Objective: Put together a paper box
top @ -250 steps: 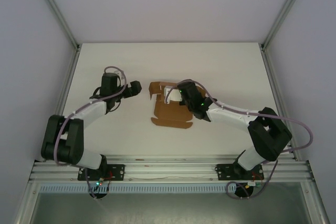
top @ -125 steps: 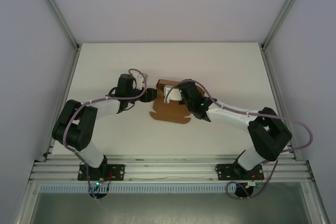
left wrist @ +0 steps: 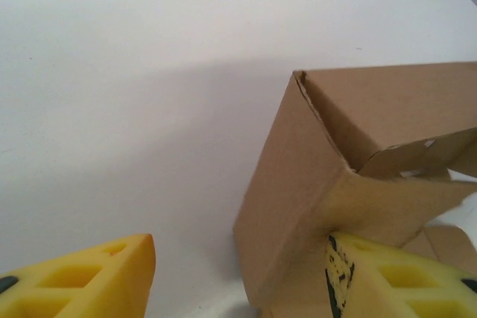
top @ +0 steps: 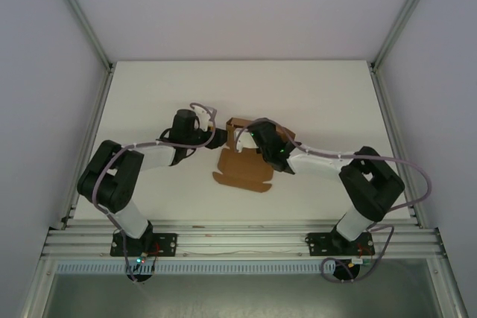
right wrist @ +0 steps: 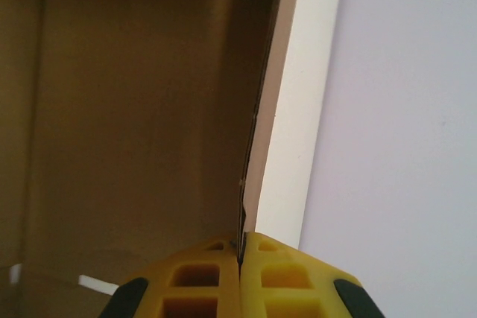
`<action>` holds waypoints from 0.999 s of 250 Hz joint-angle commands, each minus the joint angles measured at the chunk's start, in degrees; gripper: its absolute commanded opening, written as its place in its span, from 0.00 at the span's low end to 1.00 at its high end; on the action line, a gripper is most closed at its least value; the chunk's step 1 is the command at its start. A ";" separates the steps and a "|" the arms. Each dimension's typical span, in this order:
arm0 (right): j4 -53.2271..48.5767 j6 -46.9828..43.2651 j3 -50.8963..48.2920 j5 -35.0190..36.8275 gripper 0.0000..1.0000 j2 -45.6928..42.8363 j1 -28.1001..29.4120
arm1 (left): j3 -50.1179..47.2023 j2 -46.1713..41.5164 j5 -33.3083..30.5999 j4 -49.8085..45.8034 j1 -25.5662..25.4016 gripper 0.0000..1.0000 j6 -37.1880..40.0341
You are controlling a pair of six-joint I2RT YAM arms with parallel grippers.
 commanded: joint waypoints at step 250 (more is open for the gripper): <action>-2.98 4.42 -2.15 -2.31 0.00 -4.25 3.08 | 0.84 5.28 -11.27 9.74 -6.47 0.36 5.25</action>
